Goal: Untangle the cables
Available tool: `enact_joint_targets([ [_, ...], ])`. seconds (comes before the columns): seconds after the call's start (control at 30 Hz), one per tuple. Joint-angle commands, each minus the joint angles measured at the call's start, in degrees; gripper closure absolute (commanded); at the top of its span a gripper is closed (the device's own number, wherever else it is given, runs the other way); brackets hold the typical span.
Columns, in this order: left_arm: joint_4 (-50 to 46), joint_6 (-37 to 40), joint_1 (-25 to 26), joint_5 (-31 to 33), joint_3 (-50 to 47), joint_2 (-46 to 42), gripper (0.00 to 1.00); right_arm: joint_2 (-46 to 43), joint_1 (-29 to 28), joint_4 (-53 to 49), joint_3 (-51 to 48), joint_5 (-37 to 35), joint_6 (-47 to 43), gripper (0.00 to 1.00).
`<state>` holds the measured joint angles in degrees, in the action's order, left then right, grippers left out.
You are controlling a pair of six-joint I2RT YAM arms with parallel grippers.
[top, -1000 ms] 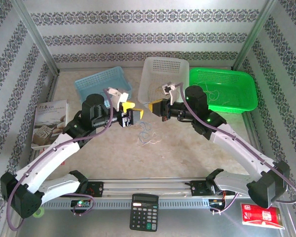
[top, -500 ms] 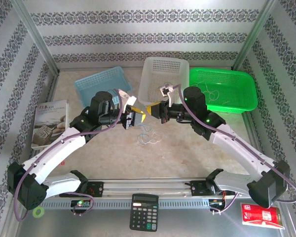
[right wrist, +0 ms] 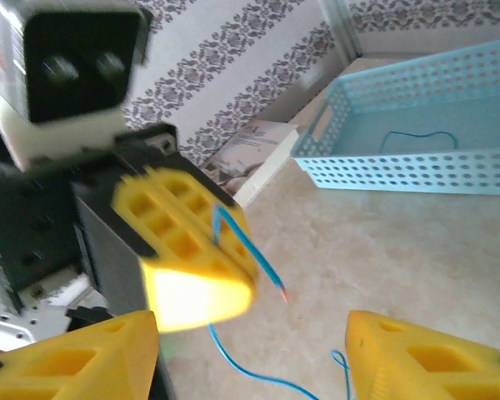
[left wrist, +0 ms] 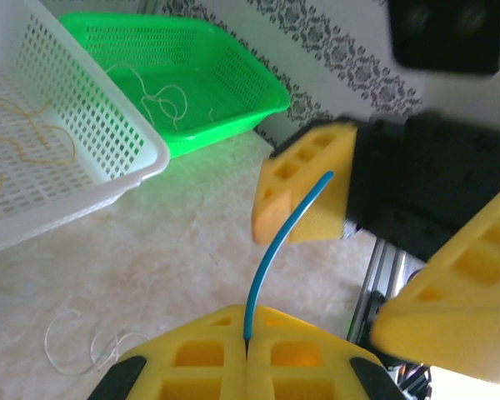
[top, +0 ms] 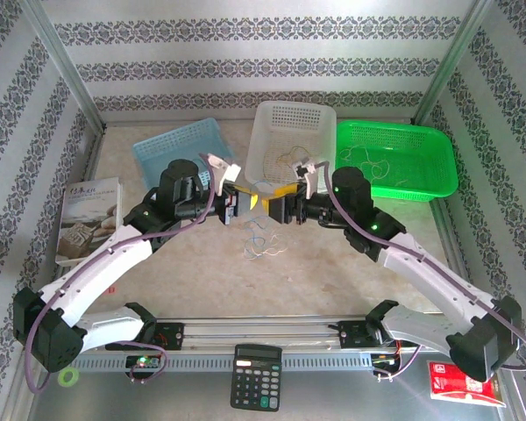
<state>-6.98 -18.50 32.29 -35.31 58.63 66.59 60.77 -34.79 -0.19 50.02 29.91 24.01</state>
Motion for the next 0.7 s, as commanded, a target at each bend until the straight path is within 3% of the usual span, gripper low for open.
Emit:
enact_joint_targets([
  [0.0, 3.1, -3.2, 0.4, 0.4, 3.6, -0.9, 1.00, -1.7, -0.8, 4.6, -3.0, -4.0, -0.9, 0.34],
  [0.5, 4.5, -9.3, 0.4, -1.4, 9.4, 1.6, 1.00, 5.8, -5.9, 12.3, -4.6, -11.6, -4.7, 0.34],
  [0.57, 5.2, -10.8, 0.5, -1.2, 10.0, 1.4, 1.00, 7.7, -5.8, 15.7, -5.2, -13.2, -3.9, 0.41],
  [0.67, 6.5, -13.2, 0.4, -0.5, 11.5, 1.2, 1.00, 10.9, -5.9, 21.3, -6.4, -15.7, -2.0, 0.65],
])
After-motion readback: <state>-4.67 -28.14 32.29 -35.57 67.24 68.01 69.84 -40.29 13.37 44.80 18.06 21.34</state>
